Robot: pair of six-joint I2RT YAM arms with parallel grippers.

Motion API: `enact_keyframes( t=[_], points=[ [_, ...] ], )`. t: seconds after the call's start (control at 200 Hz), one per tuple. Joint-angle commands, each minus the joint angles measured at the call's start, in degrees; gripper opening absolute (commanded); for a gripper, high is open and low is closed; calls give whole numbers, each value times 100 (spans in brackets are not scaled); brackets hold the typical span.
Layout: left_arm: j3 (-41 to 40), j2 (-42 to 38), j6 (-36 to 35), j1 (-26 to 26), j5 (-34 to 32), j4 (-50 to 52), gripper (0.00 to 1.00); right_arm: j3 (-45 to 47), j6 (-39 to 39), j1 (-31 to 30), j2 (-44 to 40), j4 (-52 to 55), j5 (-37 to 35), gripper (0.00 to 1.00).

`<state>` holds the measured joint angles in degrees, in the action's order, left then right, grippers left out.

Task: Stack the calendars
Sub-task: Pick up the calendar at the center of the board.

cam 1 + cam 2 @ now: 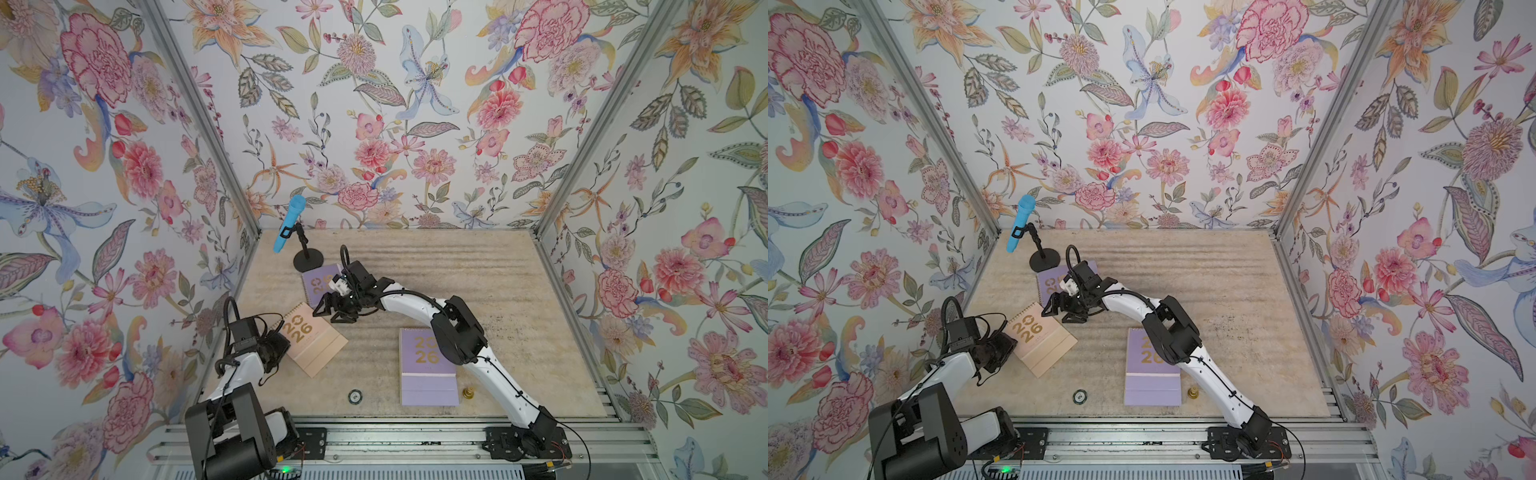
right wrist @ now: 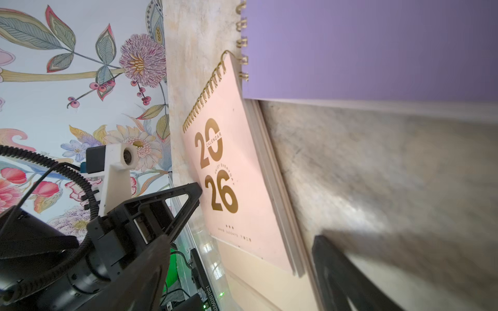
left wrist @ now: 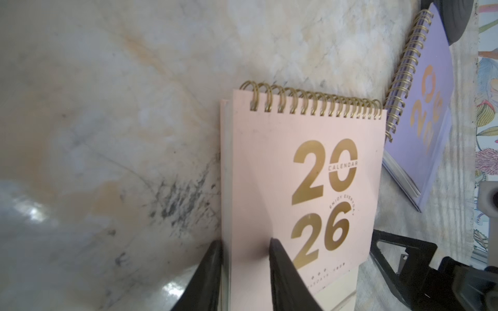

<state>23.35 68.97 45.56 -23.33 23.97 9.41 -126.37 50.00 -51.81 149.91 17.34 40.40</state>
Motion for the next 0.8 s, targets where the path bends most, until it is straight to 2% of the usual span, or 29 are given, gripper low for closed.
enact_keyframes(
  t=[0.0,0.2,0.345,0.505,0.741,0.791],
  points=[
    [-69,260,-213,-31,56,121,32,-149,143,-180,331,348,111,87],
    [-29,328,-282,-57,101,139,31,-1017,221,-323,639,309,778,83],
    [-8,341,-387,-151,143,199,31,-722,1046,-327,509,-990,1205,77],
    [30,346,-516,-275,187,285,31,-515,1536,-360,451,-1796,1428,65],
    [187,271,-611,-368,230,480,31,-138,1436,-340,194,-1874,1136,49],
    [204,236,-610,-378,234,513,31,-117,1394,-338,181,-1847,1074,43]
  ],
)
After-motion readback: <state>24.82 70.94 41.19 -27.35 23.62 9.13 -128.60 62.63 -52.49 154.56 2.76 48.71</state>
